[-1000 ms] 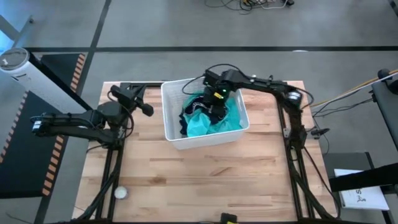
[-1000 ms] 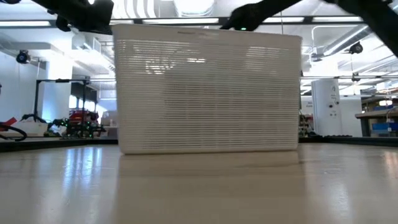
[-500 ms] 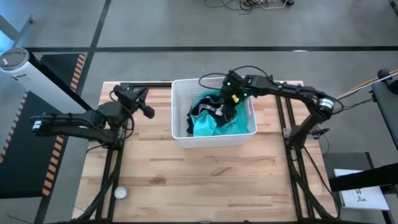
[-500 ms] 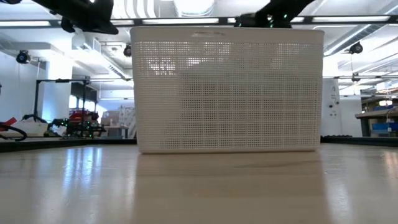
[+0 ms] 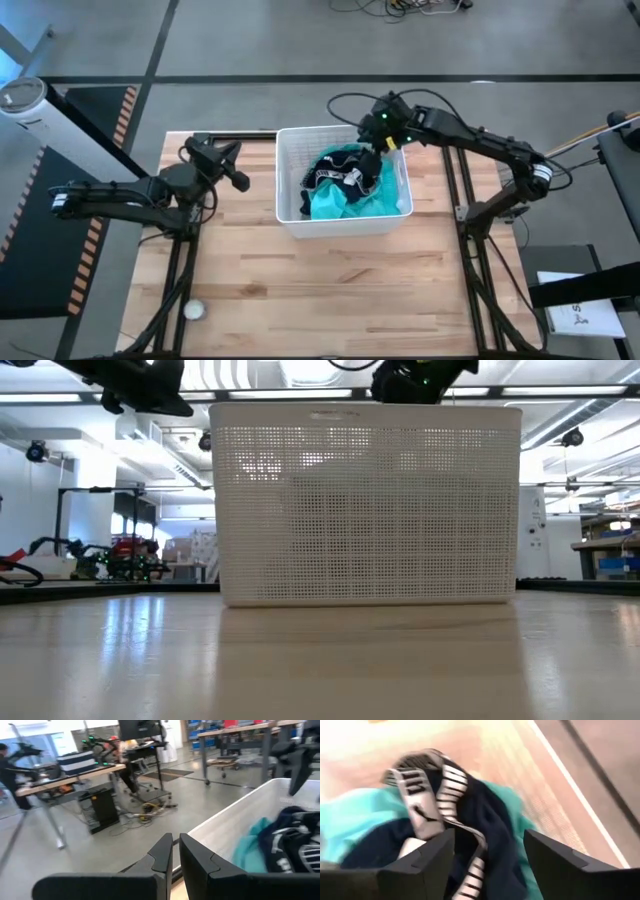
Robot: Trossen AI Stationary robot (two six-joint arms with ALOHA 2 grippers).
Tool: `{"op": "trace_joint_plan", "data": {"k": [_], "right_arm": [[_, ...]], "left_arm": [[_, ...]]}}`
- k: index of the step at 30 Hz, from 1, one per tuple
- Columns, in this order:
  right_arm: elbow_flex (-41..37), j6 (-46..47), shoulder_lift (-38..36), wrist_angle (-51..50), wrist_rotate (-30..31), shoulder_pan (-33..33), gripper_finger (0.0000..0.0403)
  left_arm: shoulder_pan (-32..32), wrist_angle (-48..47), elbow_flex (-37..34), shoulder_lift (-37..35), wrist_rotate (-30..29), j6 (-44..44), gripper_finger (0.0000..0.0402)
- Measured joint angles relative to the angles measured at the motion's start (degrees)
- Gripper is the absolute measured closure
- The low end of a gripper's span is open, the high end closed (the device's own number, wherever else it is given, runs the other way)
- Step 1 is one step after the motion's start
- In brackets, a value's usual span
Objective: Sort clothes
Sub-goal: Put the dark blue boxer into the white laundry bin
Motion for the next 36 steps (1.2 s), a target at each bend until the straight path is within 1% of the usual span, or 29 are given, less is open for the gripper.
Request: {"op": "trace_joint_plan", "data": {"k": [2, 4, 6, 7, 8, 12, 16, 22, 28, 36], "right_arm": [[0.0, -1.1, 1.5, 0.9, -0.1, 0.8, 0.0229], [0.0, -2.9, 3.4, 1.8, -0.4, 1.7, 0.0287], [0.0, -5.1, 5.6, 1.7, -0.9, 2.6, 0.0354], [0.0, -6.0, 6.8, 1.7, -1.2, 3.1, 0.0378], [0.0, -7.0, 8.1, 1.8, -1.3, 3.7, 0.0389], [0.0, -7.5, 13.7, 2.2, -1.5, 5.0, 0.0387], [0.0, -7.5, 19.6, 3.7, -1.6, 4.7, 0.04], [0.2, -7.0, 25.0, 6.6, -1.9, 3.9, 0.0402], [0.5, -7.3, 25.5, 6.4, -1.8, 3.6, 0.0403], [5.1, -8.5, 20.9, 5.6, -0.4, 3.5, 0.0403]], "left_arm": [[0.0, 0.0, 0.0, 0.0, 1.8, -0.6, 0.0381], [0.0, 0.0, 0.0, 0.0, 4.0, -1.1, 0.0381], [0.0, 0.0, 0.0, 0.0, 4.5, -1.5, 0.0381], [0.0, 0.0, 0.0, 0.0, 4.6, -1.5, 0.0381], [0.0, 0.0, 0.0, 0.0, 4.9, -1.6, 0.0381], [0.0, 0.0, 0.0, 0.0, 5.8, -1.6, 0.0381], [0.0, -0.3, 0.0, 0.0, 5.8, -1.6, 0.0381], [0.0, -0.5, 0.0, 0.0, 5.8, -1.6, 0.0381], [0.0, -0.5, 0.0, 0.0, 5.8, -1.4, 0.0381], [0.0, -0.5, 0.0, 0.0, 5.8, -1.3, 0.0381]]}}
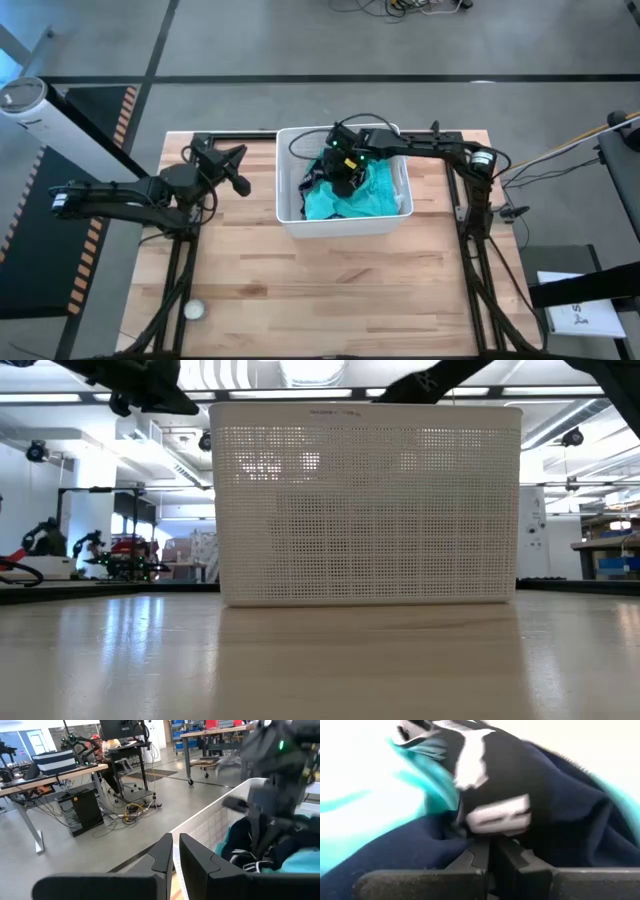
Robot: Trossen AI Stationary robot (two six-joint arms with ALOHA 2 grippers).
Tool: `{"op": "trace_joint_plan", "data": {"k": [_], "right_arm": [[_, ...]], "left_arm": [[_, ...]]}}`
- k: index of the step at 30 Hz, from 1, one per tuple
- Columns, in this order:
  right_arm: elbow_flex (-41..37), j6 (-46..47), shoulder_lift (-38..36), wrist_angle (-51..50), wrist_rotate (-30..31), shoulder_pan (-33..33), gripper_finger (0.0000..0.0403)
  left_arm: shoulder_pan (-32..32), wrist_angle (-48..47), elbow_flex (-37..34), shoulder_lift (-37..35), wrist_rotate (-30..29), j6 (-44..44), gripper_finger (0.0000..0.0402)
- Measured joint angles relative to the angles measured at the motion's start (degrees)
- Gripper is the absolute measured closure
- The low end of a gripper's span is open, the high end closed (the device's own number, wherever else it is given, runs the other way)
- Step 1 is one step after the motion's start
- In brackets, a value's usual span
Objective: Sort clothes
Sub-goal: Put the dark blue boxer into the white laundry bin, then move the white laundry bin to the top center of the table
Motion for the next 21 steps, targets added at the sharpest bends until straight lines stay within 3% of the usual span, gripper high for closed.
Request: {"op": "trace_joint_plan", "data": {"k": [8, 15, 21], "right_arm": [[2.4, -0.6, -6.1, 0.2, -0.4, 0.4, 0.0403], [2.3, -6.4, -13.5, -2.6, -0.2, 1.6, 0.0403], [-0.7, -7.3, -20.6, -2.5, -0.1, 6.3, 0.0403]], "left_arm": [[0.0, 0.1, 0.0, 0.0, 0.1, 0.0, 0.0381], [0.0, 0.7, 0.0, -0.2, 5.2, 1.1, 0.0399], [0.0, 0.6, 0.0, -0.5, 8.1, 1.5, 0.0401]]}}
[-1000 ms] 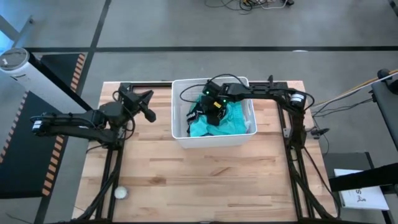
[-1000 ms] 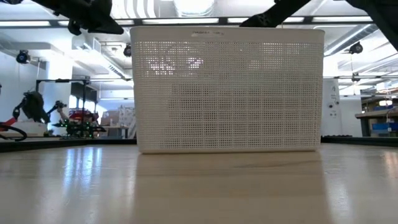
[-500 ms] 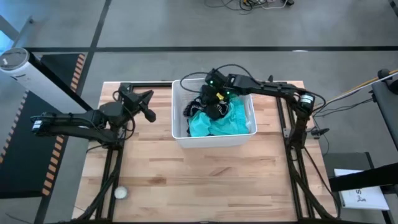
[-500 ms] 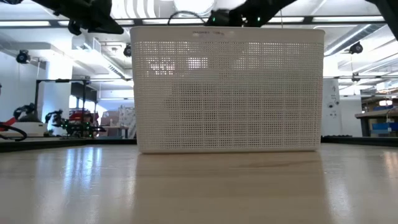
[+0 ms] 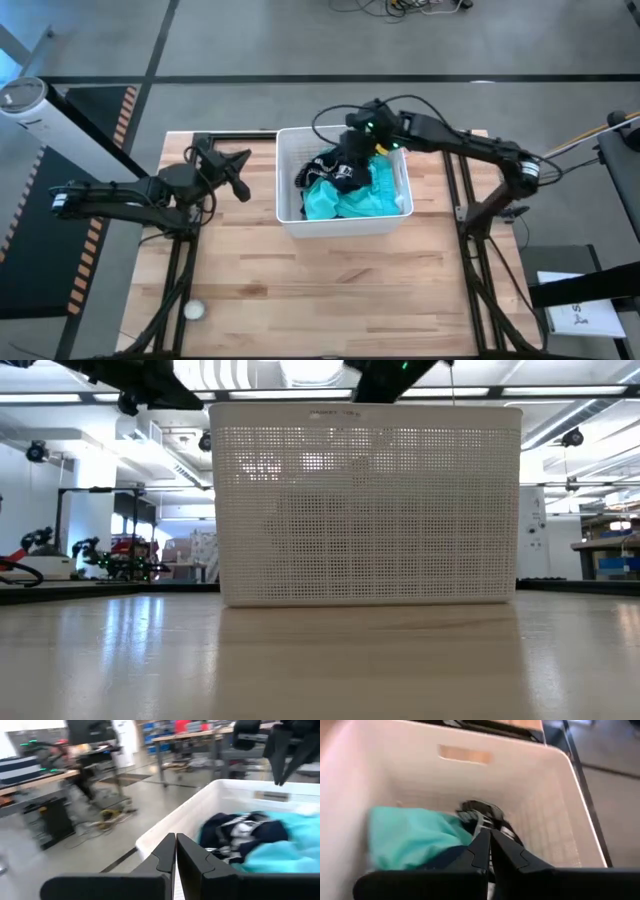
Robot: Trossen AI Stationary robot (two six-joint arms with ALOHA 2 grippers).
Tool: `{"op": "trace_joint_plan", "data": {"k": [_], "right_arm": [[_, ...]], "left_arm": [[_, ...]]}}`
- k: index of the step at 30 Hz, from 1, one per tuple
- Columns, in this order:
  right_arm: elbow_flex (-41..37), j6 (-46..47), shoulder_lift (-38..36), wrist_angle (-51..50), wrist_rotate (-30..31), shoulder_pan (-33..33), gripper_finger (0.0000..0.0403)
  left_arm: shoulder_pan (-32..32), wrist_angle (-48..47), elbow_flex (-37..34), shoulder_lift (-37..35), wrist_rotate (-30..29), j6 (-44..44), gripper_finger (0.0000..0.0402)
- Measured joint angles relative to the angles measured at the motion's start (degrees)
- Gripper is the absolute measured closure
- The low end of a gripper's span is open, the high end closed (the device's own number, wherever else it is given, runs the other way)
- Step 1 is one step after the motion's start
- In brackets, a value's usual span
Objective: Sort clothes
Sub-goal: Move the white laundry bin to the top center of the table
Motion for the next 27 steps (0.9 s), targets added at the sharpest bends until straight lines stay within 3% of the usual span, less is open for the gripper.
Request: {"op": "trace_joint_plan", "data": {"k": [6, 16, 21, 27], "right_arm": [[-4.7, 3.8, -5.6, 1.0, 5.7, 9.3, 0.0403], [-10.7, 18.6, -5.6, 2.2, 26.1, 25.3, 0.0403], [-10.8, 23.4, -3.3, 2.3, 26.8, 26.9, 0.0403], [-10.6, 22.1, 0.4, 4.0, 26.8, 25.5, 0.0403]], "left_arm": [[0.0, 3.0, -1.0, -0.1, 9.1, 1.2, 0.0401], [0.0, 10.8, -7.5, -1.7, 9.4, 1.2, 0.0402], [0.0, 11.8, -7.8, -2.5, 9.4, 1.2, 0.0402], [0.0, 11.7, -7.4, -2.7, 9.4, 1.1, 0.0402]]}}
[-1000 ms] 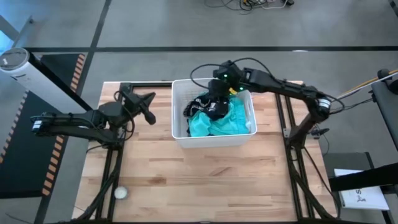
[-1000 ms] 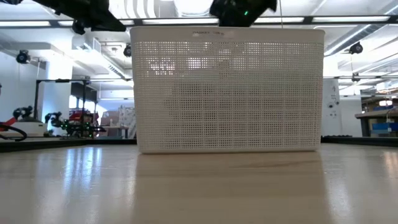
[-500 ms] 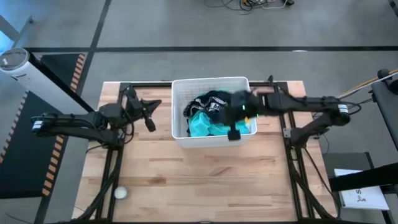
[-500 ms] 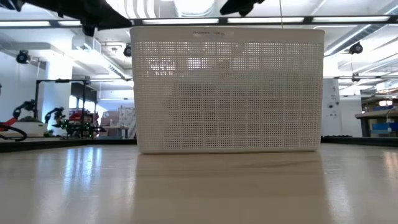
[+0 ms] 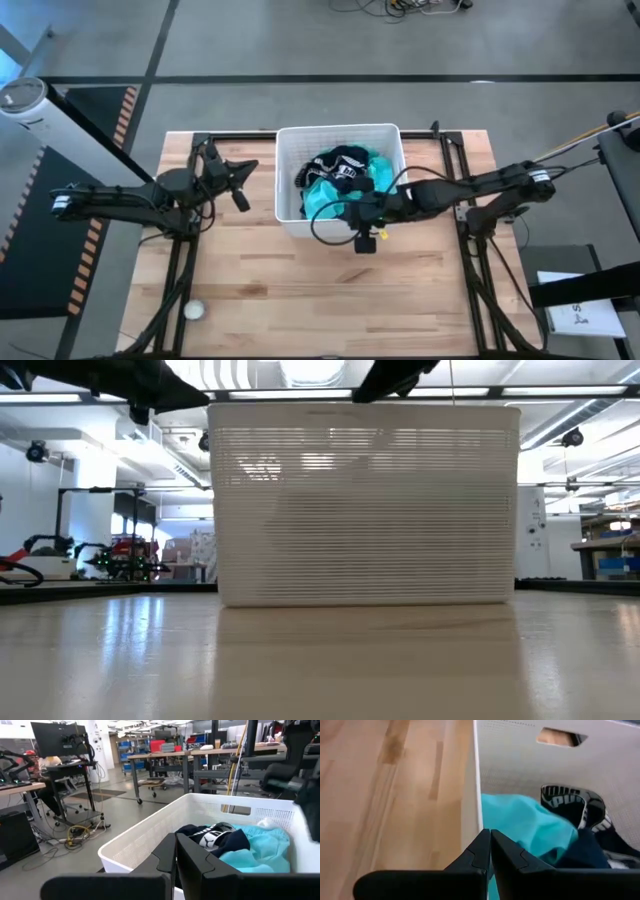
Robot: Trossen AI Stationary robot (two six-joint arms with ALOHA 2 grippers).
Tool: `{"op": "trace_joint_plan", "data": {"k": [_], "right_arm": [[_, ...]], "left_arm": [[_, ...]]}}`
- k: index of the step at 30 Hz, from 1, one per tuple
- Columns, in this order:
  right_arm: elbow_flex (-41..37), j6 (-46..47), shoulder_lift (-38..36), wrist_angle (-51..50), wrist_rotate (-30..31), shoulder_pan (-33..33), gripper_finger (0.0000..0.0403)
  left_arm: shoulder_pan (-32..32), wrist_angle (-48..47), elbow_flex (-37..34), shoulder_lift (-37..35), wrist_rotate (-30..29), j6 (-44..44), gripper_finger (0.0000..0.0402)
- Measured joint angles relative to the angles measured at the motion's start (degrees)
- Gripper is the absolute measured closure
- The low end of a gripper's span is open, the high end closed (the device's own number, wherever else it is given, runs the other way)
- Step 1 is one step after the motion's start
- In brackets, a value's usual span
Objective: Sort clothes
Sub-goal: Move the white laundry bin to the top center of the table
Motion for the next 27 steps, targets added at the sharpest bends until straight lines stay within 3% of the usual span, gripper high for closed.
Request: {"op": "trace_joint_plan", "data": {"k": [16, 27], "right_arm": [[-0.4, -1.1, -0.2, 0.3, -0.6, -3.8, 0.0403], [2.4, -3.2, -0.1, 3.4, -0.9, 0.7, 0.0403]], "left_arm": [[0.0, -0.4, 0.0, 0.0, 0.2, -0.6, 0.0401], [0.0, -0.4, 0.0, 0.0, 0.2, -0.4, 0.0401]]}}
